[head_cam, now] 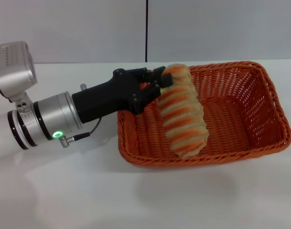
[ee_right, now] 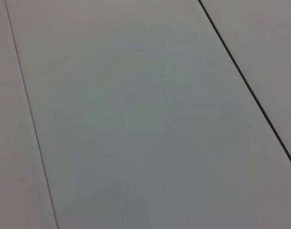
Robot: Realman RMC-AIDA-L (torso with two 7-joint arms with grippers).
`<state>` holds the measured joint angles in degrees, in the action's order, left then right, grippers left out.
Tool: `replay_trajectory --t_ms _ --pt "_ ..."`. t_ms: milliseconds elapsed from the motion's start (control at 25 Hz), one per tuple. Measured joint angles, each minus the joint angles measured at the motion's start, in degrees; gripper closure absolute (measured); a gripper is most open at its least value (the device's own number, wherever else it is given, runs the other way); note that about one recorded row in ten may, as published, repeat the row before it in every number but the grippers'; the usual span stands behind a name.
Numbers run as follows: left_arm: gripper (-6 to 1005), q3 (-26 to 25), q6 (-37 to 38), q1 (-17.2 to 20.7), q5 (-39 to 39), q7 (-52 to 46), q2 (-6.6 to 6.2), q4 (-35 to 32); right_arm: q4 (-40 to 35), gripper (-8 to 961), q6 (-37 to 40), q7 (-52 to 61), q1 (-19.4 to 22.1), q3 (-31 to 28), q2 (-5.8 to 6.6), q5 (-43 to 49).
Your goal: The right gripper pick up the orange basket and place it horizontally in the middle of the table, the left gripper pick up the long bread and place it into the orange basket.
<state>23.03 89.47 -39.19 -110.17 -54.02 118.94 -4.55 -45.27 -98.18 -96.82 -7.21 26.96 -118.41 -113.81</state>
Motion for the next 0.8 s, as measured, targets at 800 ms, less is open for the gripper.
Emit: replay_trajectory --t_ms 800 --pt "495 -3.9 1.8 4.1 0.7 5.6 -0.75 -1.8 0.1 303 0.4 -0.1 -0.6 0.1 0.12 0.0"
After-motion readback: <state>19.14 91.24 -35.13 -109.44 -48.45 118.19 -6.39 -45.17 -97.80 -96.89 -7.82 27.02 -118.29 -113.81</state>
